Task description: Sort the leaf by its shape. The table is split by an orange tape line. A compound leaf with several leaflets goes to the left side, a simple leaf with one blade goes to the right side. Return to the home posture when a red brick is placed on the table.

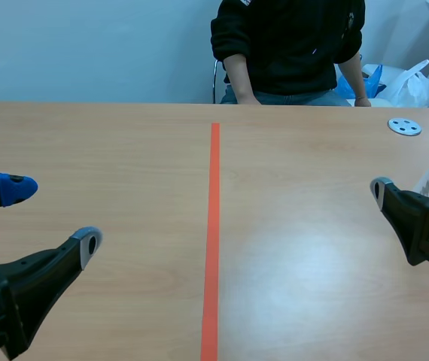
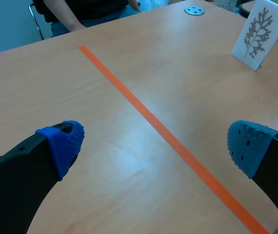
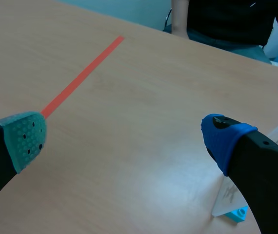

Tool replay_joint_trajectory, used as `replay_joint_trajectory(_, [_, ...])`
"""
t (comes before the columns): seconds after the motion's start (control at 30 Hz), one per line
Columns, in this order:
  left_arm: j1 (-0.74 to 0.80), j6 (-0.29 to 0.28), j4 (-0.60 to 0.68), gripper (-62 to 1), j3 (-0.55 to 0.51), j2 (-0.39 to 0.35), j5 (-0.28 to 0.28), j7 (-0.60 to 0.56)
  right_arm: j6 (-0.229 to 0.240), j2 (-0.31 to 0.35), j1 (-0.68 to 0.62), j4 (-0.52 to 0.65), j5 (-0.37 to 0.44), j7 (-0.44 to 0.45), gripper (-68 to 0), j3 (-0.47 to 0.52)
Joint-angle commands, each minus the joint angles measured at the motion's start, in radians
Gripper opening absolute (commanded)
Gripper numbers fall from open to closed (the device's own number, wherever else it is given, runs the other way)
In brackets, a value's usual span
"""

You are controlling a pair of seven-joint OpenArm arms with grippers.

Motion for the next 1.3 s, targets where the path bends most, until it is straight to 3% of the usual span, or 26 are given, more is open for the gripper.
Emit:
replay_joint_trajectory(0.0, [0.000,0.002,0.013,1.4,0.003,0.005,-0.006,-0.018,0.001,0.015,-0.005,0.033,0.007,0.001,0.4,0.001])
replay_joint_trajectory(0.4, [0.000,0.001,0.013,1.4,0.003,0.005,-0.006,-0.018,0.001,-0.020,-0.083,0.206,0.007,-0.102,0.4,0.000])
replay_joint_trajectory(1.27, [-0.001,0.002,0.013,1.4,0.003,0.005,-0.006,-0.018,-0.007,-0.020,-0.079,0.210,0.007,-0.100,0.4,-0.032])
